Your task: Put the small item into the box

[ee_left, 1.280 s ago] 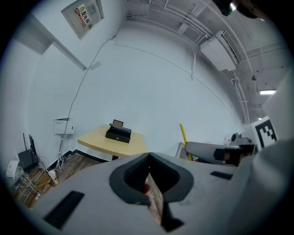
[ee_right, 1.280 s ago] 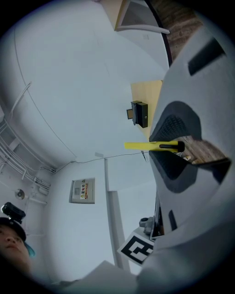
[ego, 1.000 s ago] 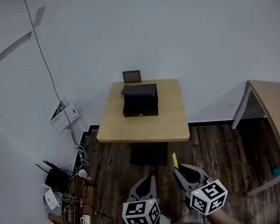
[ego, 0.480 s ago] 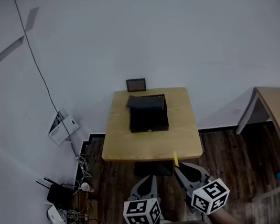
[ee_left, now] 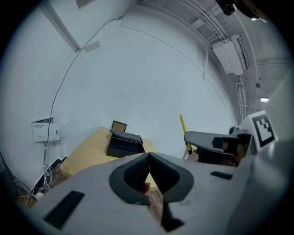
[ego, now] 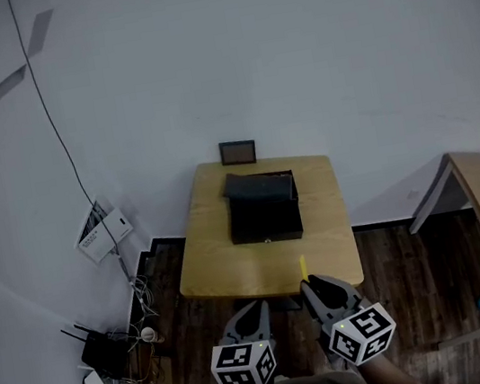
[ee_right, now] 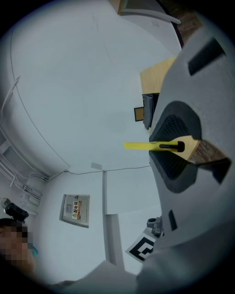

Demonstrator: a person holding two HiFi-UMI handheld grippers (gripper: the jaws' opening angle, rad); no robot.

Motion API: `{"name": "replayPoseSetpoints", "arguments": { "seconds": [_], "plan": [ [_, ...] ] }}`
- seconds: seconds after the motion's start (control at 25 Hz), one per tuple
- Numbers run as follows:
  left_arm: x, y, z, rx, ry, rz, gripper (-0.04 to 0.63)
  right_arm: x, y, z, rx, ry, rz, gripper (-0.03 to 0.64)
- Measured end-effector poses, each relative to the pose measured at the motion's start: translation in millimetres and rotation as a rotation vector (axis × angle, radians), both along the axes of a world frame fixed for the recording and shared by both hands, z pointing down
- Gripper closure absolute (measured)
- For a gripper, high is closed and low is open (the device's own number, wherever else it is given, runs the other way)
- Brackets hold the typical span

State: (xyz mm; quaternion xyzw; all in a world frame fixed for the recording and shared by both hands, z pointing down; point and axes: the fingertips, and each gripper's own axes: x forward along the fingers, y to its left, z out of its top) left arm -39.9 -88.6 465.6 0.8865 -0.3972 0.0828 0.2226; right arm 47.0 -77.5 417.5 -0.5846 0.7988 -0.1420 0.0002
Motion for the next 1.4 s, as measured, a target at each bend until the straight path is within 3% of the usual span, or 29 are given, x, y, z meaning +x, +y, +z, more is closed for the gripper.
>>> {"name": "replayPoseSetpoints", "arguments": {
  "seconds": [0.48, 0.96, 1.4],
  "plan": [
    [17, -72, 16, -0.045, 0.0, -0.049, 0.592, 38, -90, -1, -0.007, 0.061, -0.024, 0.565],
    [37, -164, 18, -0.1, 0.018, -0.217, 0.592, 67, -199, 16, -0.075, 0.085, -0.172, 0.565],
    [38, -195, 45, -0.168, 0.004, -0.313, 0.592, 61, -267, 73, -0.18, 0.12, -0.301, 0.565]
  ]
}}
